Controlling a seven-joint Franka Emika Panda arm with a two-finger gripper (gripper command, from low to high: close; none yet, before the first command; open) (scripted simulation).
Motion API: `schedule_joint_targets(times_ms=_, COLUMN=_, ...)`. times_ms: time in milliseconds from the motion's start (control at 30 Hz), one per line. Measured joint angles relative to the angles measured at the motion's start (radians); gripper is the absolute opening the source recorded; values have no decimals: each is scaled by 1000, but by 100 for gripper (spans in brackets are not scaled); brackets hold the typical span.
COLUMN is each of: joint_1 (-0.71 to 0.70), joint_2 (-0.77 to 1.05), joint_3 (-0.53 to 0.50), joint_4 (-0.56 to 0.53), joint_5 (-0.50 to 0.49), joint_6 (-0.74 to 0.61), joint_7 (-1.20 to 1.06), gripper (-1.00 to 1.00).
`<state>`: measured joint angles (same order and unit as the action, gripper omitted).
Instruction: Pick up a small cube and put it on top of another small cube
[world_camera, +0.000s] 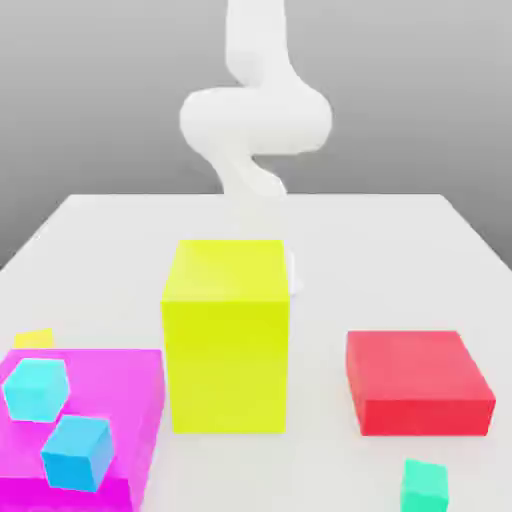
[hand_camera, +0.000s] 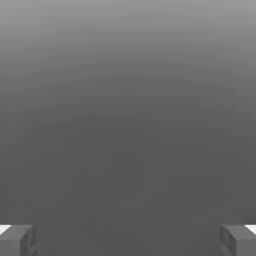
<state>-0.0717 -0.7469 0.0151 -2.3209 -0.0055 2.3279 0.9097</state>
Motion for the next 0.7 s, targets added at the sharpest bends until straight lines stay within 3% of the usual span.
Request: schedule_joint_targets(times_ms=700, joint_1=-527, joint_2=449, joint_3=51, joint_4=-174, joint_5=-86, joint_6=230, joint_7=951, gripper=0)
